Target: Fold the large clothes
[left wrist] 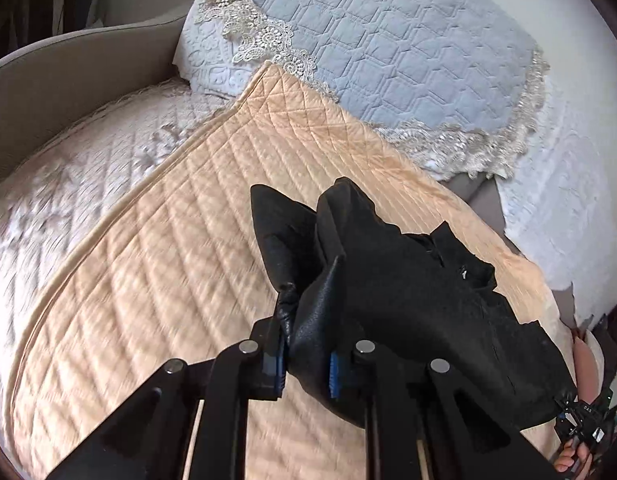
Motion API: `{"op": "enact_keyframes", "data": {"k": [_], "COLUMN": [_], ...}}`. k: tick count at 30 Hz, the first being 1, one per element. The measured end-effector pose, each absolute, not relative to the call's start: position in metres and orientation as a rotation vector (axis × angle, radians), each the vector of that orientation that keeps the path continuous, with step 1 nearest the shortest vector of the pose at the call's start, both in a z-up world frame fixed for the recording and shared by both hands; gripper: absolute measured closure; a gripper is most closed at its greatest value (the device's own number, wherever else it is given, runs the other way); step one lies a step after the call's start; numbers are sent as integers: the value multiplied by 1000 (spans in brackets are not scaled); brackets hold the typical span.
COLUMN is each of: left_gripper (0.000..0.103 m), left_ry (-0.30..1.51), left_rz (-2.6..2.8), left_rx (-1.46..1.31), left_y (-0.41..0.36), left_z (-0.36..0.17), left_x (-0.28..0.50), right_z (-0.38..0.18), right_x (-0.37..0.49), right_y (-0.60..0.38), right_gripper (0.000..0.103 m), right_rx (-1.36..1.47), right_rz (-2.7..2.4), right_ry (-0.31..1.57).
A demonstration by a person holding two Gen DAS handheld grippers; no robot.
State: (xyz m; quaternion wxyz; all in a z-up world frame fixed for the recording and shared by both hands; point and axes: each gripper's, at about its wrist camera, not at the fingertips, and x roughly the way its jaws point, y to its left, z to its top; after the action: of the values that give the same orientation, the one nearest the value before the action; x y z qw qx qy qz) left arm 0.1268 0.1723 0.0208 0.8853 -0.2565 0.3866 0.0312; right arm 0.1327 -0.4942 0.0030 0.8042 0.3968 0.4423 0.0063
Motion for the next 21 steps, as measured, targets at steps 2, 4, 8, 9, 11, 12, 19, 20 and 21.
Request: {"op": "enact_keyframes", "data": {"k": [2,4,8,9,11,12,19,20,21], "left_gripper": [87,87,87,86,84,80,52,46,45], "left_ry": [807,806,839,854,887,896,812,802,798], "left_rz": [53,46,34,36,36,29,30,9,-18], "left_rx": [-548,-560,-557,-554,-557,-551,-399,-384,-363], "left_y": [172,171,165,166,166,167,180,179,176], "left_z": [21,20,6,1,-5,-3,55,61,66], "left_x": [99,71,39,39,42,40,16,26,42], "right_z": [14,20,12,3,-6,-5,62,66,68], "right_x": [103,80,57,59,62,62,46,52,72], "right_y": [-489,-489,-494,-496,-498,-498,-497,-495,-492], "right_gripper": [84,84,83,82,72,69,46,45,45], "right_rx": [840,847,843,842,847,839,576,549,503], "right_rz": [1,-11,-62,-75,-88,-95,-79,-63,-30], "right_ry": [965,973,1008,1041,1077,1085,915,907,912]}}
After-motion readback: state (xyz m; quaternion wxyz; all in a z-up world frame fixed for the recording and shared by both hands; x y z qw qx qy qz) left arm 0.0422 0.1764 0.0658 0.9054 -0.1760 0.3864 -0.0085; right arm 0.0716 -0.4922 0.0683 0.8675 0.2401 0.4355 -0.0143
